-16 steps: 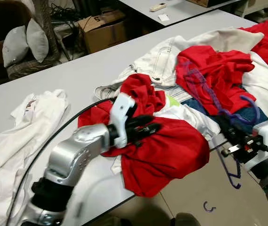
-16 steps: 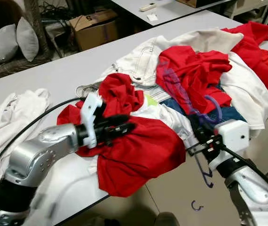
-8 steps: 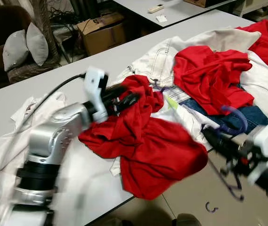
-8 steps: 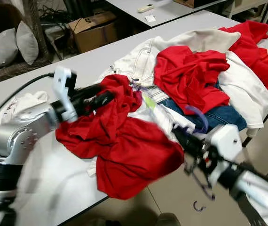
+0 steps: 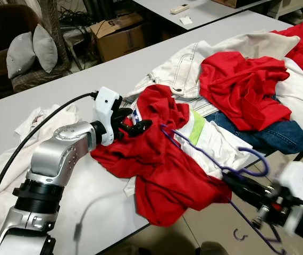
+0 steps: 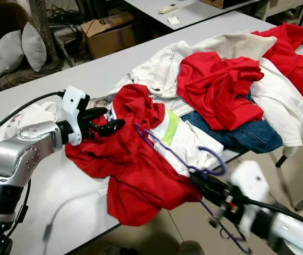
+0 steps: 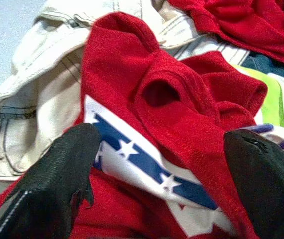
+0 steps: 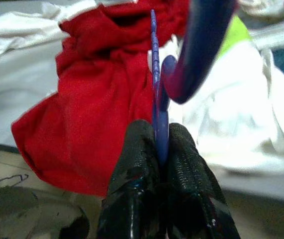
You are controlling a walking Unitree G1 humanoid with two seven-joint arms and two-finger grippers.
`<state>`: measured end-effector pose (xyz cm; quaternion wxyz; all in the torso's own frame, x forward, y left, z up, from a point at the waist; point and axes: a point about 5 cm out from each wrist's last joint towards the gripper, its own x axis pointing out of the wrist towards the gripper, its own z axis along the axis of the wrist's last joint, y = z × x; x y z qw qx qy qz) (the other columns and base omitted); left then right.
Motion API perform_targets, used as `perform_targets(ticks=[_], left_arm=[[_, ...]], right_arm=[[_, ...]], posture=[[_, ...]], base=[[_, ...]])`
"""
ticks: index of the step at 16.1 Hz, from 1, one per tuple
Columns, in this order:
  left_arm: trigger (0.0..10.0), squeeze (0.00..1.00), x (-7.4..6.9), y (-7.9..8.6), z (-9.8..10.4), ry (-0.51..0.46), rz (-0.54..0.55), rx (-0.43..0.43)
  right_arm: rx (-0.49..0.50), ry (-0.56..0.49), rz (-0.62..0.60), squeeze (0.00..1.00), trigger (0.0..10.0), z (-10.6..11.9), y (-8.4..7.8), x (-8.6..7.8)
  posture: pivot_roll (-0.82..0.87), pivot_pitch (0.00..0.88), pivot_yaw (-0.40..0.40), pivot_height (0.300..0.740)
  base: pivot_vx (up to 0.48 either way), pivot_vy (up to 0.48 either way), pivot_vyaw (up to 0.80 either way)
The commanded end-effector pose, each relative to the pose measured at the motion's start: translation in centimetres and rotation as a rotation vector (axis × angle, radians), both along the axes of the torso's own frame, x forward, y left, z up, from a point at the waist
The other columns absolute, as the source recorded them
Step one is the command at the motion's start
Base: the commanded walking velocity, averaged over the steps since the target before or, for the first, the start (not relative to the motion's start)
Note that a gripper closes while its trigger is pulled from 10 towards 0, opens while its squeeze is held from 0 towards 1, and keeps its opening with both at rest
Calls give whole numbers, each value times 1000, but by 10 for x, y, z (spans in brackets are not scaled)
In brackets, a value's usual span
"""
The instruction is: Hang hanger
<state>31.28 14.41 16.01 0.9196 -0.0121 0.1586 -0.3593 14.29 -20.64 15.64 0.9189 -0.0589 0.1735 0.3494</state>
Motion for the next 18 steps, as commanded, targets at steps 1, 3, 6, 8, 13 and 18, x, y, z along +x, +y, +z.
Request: perform_targets(ticks=[1,3,6,8,13,18], left_arm=[[10000,557,6,10,9,-30,46,-13],[10000,0,7,18,12,0,66,-72],[10000,0,-1,10,9,104,8,-219],[10000,8,1,9,1,93,32,-123],[10000,0,1,10,-6,121,50,-59],[0,0,-5,13,-14,182,42,-39]], right_arm=[[-20,59,-6,0,10000,-5,-3,-6],[-57,122,-11,0,10000,-16,-6,-17],[-49,99,-37,0,10000,-15,-7,-13],[-45,78,-29,0,10000,-13,-4,-9],[-38,52,-9,0,10000,-12,2,-6],[-36,33,-13,0,10000,-10,3,-2]], posture=[[-338,0,175,740],[-332,0,173,740],[-328,0,174,740],[-326,0,174,740],[-321,0,173,740],[-313,0,173,740]], base=[[0,0,0],[0,0,0],[0,0,0],[0,0,0],[0,0,0],[0,0,0]])
